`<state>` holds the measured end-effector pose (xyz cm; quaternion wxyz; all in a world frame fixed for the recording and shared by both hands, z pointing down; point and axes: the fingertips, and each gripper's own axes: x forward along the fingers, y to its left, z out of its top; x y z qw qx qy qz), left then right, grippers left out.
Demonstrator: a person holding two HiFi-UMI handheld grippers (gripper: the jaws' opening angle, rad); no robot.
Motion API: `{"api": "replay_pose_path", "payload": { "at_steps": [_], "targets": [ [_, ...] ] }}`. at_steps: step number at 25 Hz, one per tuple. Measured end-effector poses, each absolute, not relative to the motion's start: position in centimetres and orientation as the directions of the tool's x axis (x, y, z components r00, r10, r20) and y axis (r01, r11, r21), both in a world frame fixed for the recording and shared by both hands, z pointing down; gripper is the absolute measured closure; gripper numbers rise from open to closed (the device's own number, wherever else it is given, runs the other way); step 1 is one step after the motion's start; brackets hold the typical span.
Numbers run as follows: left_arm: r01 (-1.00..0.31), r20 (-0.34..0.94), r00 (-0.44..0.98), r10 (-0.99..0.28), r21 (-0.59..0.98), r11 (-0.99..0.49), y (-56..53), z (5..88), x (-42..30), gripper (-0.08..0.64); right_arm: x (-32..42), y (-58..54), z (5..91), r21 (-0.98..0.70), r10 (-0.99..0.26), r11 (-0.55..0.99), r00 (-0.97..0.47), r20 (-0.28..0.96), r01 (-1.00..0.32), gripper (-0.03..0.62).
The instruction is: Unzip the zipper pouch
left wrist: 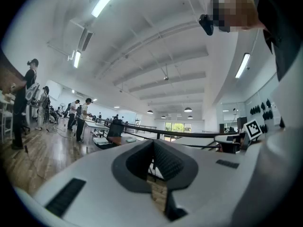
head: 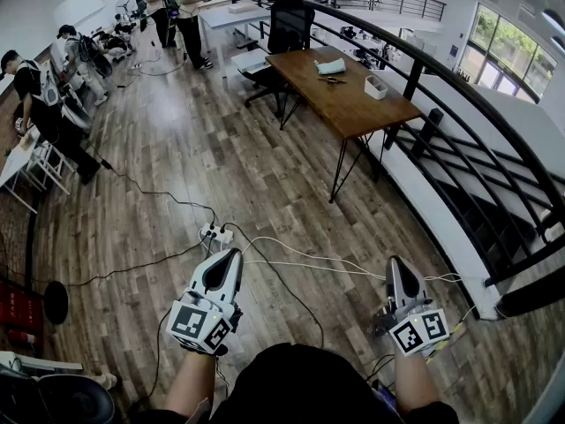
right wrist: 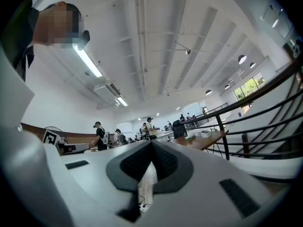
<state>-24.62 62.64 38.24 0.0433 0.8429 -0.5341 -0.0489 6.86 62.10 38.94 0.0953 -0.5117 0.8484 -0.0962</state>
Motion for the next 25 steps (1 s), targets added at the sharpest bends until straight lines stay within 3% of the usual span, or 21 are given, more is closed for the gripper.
{"api": "replay_pose_path", "payload": {
  "at_steps": [15, 20, 25],
  "targets": [
    [-0.890, -0.025, 0.439, -0.898, 0.128, -0.438, 61.9, 38.4, -22.5, 0.545, 7.9, 61.0, 39.1, -0.281, -0.881, 0.467, -0.467, -0.070, -0.839, 0.598],
    [-0.884, -0.030, 0.450, -0.893, 0.125, -0.450, 61.2, 38.2, -21.7, 0.545, 7.4, 60.7, 38.4, -0.206, -0.896, 0.444, -0.439, -0.070, -0.872, 0.594],
    [-0.891, -0.022, 0.442, -0.897, 0.106, -0.442, 60.0, 38.4, -20.7, 0.538, 7.2, 59.1, 38.7, -0.182, -0.891, 0.452, -0.450, -0.060, -0.873, 0.519]
  ]
}}
